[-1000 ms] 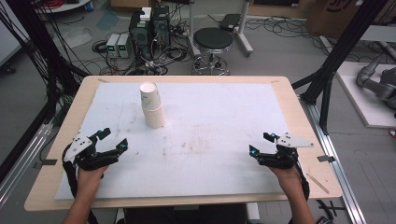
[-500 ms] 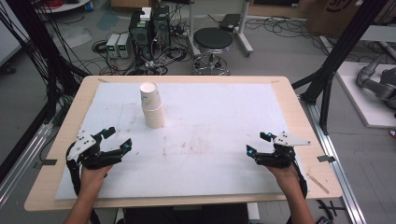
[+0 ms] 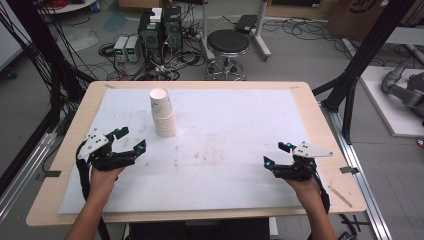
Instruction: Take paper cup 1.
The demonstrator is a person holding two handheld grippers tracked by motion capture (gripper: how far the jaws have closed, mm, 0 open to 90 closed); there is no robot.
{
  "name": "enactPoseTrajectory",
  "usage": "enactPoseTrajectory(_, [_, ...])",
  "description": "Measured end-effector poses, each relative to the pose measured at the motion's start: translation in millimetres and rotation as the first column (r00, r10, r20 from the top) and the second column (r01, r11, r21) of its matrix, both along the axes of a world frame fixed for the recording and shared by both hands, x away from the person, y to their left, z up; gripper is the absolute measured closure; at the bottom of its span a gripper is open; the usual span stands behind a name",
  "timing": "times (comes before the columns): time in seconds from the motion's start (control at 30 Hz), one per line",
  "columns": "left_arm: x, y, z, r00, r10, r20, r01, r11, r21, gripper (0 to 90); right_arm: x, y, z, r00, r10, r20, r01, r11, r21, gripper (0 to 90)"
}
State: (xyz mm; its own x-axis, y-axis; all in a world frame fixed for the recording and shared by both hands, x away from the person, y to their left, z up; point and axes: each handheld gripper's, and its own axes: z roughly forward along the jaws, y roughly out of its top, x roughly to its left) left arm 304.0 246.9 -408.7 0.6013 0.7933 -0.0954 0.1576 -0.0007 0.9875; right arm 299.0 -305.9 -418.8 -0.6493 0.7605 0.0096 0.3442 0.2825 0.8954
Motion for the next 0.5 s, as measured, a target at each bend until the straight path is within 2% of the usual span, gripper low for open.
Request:
enactPoseTrajectory(0.13, [7.8, -2.5, 7.6, 1.0, -0.005, -0.005, 0.005, 0.9999, -0.01, 15.3, 1.5, 2.7, -1.0, 0.9999, 0.015, -0.006, -0.015, 1.0, -0.007, 20.7])
enactPoseTrajectory(0.23, [14.3, -4.5, 14.2, 0.9999, -0.012, -0.009, 0.012, 0.9999, -0.006, 15.3, 1.5, 3.5, -1.4, 0.9997, 0.016, -0.02, -0.016, 1.0, 0.0, 20.7])
enactPoseTrajectory(0.33, [24.5, -7.2, 24.7, 0.9998, -0.018, -0.009, 0.018, 0.9998, -0.002, 15.3, 2.4, 3.4, -1.4, 0.9996, 0.018, -0.019, -0.018, 1.0, -0.002, 20.7])
enactPoseTrajectory(0.5, [33.3, -10.4, 34.6, 0.9997, -0.024, -0.002, 0.024, 0.9997, 0.005, 15.3, 2.9, 3.7, -1.4, 0.9996, 0.022, -0.017, -0.022, 1.0, -0.007, 20.7])
